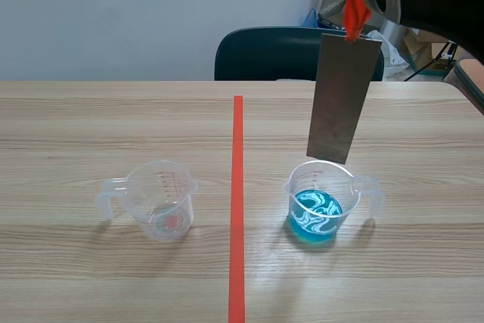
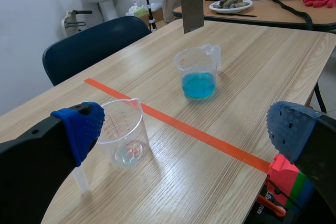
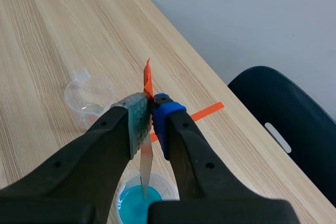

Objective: Do the redox reaction experiment

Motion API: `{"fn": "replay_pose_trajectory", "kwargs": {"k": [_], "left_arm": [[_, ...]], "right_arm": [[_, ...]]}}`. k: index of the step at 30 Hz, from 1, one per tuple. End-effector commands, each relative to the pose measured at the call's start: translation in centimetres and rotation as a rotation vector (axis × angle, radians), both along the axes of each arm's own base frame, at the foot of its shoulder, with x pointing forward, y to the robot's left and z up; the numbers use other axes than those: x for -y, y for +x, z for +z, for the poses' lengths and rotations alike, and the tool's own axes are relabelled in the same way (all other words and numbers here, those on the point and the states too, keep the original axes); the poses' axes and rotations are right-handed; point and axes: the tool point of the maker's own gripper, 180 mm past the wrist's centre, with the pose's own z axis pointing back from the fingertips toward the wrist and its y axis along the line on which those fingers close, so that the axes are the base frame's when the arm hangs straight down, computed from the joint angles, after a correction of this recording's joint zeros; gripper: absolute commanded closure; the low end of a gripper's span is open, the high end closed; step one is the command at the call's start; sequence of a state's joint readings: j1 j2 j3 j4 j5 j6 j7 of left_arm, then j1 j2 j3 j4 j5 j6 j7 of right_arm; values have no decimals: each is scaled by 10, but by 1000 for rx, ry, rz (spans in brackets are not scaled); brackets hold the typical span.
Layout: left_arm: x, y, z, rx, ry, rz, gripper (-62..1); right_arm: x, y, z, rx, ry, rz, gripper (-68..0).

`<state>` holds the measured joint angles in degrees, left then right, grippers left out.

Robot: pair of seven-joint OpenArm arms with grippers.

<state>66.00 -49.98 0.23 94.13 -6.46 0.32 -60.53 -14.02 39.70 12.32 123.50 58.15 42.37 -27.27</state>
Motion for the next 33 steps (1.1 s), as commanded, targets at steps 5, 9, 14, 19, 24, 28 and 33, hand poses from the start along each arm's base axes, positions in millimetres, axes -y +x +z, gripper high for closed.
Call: {"fn": "replay_pose_trajectory", "kwargs": {"k": [5, 9, 14, 19, 24, 28, 33], "left_arm": [[4, 0, 7, 17, -30, 0, -623], [4, 0, 7, 17, -30, 0, -623], [4, 0, 7, 17, -30, 0, -623], [4, 0, 7, 17, -30, 0, -623], [4, 0, 7, 17, -30, 0, -623], [4, 1, 6, 18, -28, 0, -623], [4, 1, 4, 10, -19, 2, -623]], "right_arm": [[-2, -2, 8, 28, 3, 20, -6], [-2, -2, 8, 27, 2, 19, -6], [-2, -2, 6, 21, -6, 17, -6], [-2, -2, 6, 21, -6, 17, -6], [-2, -2, 8, 28, -6, 20, -6], [-9, -1, 10, 38, -8, 44, -6], [-26, -3, 12, 49, -13, 107, -6]]}}
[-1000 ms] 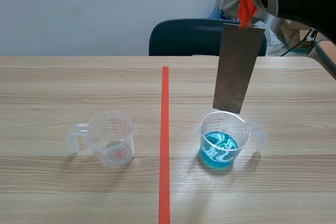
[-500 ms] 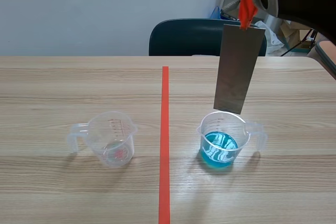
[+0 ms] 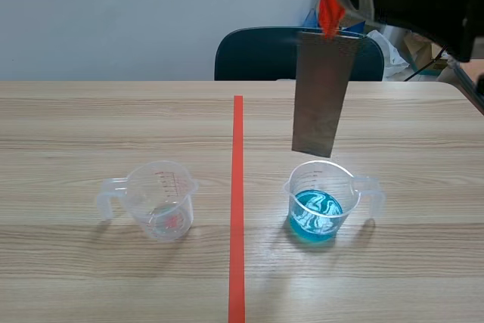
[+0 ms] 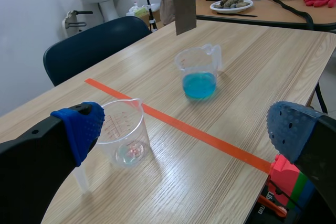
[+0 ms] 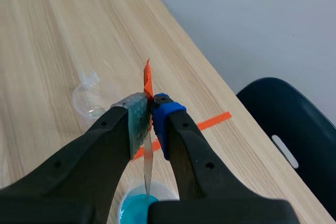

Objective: Do the redox reaction experiment

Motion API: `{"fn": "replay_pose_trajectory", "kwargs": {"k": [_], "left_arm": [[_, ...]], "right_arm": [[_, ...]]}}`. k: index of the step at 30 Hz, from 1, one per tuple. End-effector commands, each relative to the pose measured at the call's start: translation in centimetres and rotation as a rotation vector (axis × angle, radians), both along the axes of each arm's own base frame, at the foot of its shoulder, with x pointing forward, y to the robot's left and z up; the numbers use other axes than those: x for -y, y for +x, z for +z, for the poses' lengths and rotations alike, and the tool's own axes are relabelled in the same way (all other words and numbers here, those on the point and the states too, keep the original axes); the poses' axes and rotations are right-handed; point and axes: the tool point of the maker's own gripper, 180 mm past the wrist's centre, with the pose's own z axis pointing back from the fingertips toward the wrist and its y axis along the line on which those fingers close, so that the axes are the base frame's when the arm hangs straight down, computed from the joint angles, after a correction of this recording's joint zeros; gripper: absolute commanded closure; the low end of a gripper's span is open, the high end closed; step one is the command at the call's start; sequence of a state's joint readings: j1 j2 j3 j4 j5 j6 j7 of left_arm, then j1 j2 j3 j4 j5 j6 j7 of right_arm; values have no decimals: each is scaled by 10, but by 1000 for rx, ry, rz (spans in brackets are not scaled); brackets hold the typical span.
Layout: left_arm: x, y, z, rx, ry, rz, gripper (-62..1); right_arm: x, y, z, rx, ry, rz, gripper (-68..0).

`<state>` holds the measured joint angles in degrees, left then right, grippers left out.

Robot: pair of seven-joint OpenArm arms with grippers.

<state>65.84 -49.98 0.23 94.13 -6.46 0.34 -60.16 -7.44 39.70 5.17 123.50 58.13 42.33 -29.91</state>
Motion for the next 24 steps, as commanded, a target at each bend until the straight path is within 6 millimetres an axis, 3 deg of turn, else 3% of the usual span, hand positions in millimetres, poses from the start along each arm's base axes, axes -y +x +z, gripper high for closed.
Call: {"fn": "replay_pose_trajectory", "kwargs": {"k": [1, 9, 24], "left_arm": [[4, 0, 4, 7, -20, 2, -623], [3, 1, 1, -5, -6, 5, -623], [3, 1, 0, -9, -1, 6, -623]], "right_arm": [[-8, -3, 12, 43, 8, 44, -6], [-38, 0, 28, 85, 52, 119, -6], [-95, 19, 27, 46, 104, 238, -6]]}}
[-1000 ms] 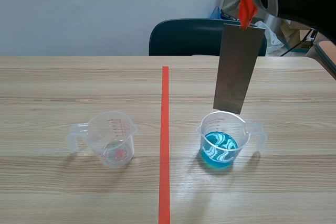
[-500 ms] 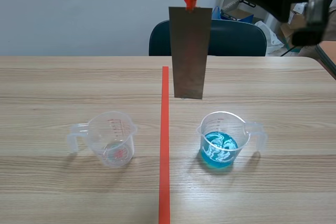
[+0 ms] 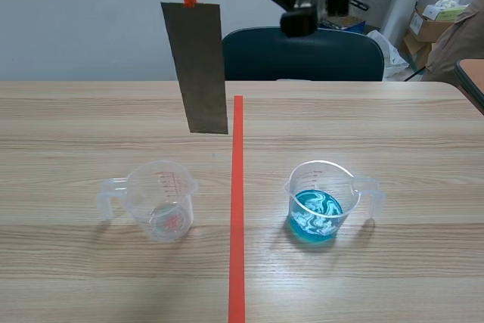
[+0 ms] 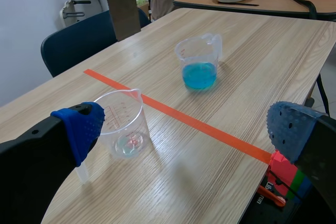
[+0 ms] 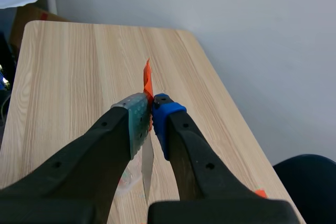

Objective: Do the redox reaction experiment

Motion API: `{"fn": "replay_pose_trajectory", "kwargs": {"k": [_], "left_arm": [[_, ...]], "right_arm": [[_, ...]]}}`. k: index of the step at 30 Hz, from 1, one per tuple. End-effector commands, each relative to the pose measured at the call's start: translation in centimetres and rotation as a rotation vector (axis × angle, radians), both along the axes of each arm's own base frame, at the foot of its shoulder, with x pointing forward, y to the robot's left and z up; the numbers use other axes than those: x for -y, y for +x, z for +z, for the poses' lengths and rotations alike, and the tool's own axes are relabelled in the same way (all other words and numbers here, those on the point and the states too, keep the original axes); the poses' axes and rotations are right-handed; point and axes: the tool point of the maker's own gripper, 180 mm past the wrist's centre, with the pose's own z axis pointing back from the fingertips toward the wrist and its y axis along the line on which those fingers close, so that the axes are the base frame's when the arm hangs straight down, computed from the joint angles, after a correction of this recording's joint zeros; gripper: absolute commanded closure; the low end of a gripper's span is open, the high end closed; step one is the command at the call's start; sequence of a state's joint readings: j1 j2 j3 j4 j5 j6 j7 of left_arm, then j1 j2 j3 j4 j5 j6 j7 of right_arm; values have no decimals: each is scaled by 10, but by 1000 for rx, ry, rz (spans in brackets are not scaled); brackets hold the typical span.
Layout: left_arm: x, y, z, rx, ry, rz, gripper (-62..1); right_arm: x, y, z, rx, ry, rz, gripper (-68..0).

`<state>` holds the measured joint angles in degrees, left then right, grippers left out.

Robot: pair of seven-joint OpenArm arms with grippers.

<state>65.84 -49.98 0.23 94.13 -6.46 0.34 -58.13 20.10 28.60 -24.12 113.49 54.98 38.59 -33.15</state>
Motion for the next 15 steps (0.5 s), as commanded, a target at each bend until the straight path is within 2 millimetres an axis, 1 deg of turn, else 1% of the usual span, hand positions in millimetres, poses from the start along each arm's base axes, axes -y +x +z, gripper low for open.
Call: {"fn": "replay_pose_trajectory", "kwargs": {"k": [1, 7, 15], "left_arm": [[4, 0, 6, 14, -27, 0, -623], [4, 0, 6, 15, -28, 0, -623], [4, 0, 6, 15, -27, 0, -623]], "right_arm": [[-6, 1, 9, 19, 21, 17, -6], [-30, 7, 5, 0, 23, 43, -6], [-60, 7, -7, -28, 11, 90, -6]]}}
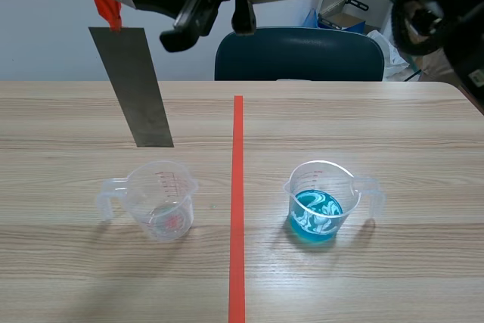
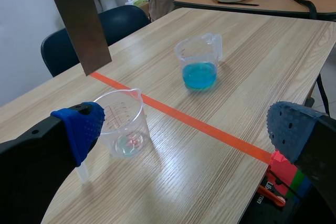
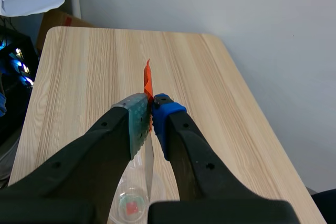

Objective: Do the redox reaction experiment

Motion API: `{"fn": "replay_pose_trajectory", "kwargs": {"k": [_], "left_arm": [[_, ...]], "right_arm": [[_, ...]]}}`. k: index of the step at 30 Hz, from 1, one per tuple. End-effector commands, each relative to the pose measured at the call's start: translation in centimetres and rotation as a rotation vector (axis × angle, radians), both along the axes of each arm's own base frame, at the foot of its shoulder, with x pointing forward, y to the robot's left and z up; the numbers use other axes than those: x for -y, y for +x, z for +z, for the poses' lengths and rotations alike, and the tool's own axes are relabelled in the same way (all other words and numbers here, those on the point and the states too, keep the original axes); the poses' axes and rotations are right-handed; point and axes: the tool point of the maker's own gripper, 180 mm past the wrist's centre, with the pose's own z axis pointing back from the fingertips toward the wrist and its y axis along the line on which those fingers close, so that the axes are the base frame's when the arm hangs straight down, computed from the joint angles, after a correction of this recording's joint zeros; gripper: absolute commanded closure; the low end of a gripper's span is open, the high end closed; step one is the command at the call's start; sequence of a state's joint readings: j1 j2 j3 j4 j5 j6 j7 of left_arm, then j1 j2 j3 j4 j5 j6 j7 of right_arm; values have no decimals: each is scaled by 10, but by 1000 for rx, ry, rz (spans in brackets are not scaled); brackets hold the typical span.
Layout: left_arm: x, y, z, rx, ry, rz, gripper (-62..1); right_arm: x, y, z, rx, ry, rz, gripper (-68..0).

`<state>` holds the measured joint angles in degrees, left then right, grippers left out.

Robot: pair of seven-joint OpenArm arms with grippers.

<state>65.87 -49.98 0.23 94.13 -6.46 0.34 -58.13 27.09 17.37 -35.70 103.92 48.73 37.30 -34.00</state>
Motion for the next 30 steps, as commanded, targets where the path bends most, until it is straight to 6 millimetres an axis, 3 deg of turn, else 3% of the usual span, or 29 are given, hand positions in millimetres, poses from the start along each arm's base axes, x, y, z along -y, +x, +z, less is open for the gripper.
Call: {"fn": "replay_pose_trajectory", "kwargs": {"k": [1, 10, 30], "left_arm": [[4, 0, 6, 15, -27, 0, -623], [4, 0, 6, 16, -28, 1, -623], [4, 0, 6, 15, -28, 0, -623]], "right_arm": [[-3, 0, 10, 25, 19, 9, -6], [-21, -3, -4, 8, -8, 27, -6], [-24, -4, -3, 9, -3, 32, -6]]}}
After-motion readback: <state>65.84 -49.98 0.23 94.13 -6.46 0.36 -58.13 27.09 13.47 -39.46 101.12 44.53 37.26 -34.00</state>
